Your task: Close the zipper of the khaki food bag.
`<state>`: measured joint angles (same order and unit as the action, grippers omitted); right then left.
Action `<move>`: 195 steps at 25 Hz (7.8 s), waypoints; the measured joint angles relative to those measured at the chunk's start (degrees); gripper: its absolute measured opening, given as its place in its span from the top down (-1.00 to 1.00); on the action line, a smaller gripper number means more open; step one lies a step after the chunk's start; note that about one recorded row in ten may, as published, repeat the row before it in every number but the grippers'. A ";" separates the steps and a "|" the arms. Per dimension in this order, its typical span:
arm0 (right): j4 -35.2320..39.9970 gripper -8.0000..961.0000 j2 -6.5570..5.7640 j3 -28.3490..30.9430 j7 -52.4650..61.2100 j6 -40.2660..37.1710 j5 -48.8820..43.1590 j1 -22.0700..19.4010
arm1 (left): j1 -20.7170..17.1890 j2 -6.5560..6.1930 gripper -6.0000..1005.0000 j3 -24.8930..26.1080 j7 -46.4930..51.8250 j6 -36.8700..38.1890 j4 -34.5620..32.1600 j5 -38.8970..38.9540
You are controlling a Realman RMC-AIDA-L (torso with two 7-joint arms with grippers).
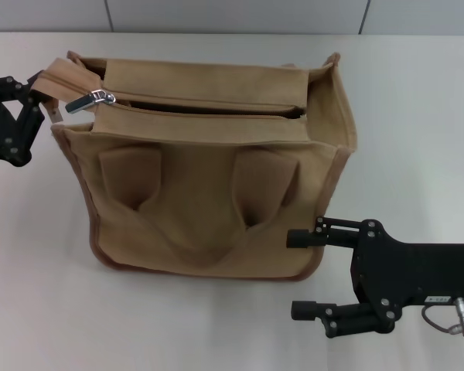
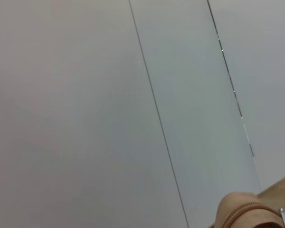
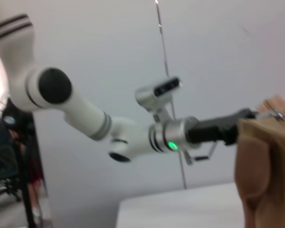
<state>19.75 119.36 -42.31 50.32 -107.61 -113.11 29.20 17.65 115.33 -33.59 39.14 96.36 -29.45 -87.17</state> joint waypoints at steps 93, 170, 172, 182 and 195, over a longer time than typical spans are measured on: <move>5.48 -0.67 0.51 -21.37 84.37 20.69 21.56 30.49 | 4.04 3.50 0.96 0.10 -12.90 9.59 10.17 12.65; 7.67 -0.66 0.25 -29.01 86.80 24.67 28.74 28.14 | 3.93 3.49 0.95 0.21 -12.91 11.00 11.35 12.66; 6.85 -0.66 0.14 -29.16 86.85 25.39 28.74 28.06 | 3.88 3.48 0.95 0.24 -12.91 11.09 11.44 12.66; 6.45 -0.66 0.11 -29.27 86.65 25.69 28.72 28.29 | 4.02 3.41 0.95 0.45 -12.89 11.28 11.52 12.63; 6.58 -0.65 0.32 -29.76 86.74 25.28 29.00 28.63 | 3.96 3.49 0.96 0.51 -13.01 11.69 11.52 12.63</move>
<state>26.33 119.69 -72.07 137.06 -82.34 -84.11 57.83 21.61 118.82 -33.08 26.13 108.05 -17.93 -74.53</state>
